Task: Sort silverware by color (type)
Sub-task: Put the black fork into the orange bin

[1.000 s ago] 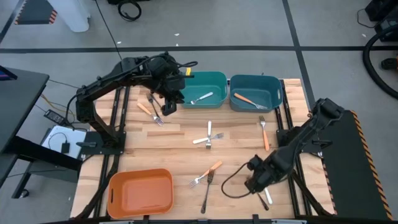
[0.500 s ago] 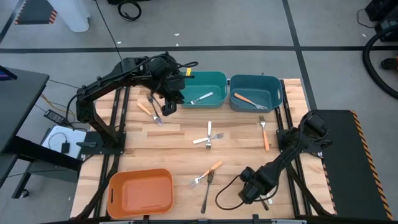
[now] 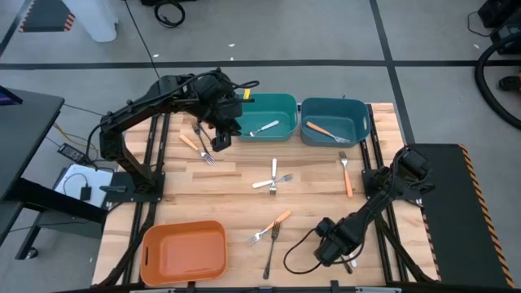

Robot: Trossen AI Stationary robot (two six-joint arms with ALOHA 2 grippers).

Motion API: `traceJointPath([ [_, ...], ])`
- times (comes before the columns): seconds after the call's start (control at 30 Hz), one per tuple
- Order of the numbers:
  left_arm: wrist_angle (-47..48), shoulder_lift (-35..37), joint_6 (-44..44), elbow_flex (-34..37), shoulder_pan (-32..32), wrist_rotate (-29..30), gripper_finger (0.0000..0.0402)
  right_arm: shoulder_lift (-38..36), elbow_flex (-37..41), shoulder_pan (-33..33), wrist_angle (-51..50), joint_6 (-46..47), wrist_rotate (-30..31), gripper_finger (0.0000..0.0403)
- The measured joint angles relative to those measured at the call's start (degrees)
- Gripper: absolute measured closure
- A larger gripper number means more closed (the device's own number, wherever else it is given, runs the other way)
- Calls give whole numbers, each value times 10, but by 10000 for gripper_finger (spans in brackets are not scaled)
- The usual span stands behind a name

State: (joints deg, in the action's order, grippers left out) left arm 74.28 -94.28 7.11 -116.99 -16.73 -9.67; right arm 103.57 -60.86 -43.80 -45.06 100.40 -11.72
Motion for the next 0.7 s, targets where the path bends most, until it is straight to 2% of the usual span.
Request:
traceJointPath([
  [0.2, -1, 0, 0, 0, 0, 0, 301, 12, 0, 6, 0, -1, 29, 282],
  [0.47, -2, 0, 1, 0, 0, 0, 301, 28, -3, 24, 2, -11, 18, 287],
  [0.57, -2, 0, 2, 0, 0, 0, 301, 29, -3, 24, 1, -11, 14, 314],
  [0.7, -2, 0, 2, 0, -1, 0, 301, 30, -2, 24, 0, -11, 12, 382],
])
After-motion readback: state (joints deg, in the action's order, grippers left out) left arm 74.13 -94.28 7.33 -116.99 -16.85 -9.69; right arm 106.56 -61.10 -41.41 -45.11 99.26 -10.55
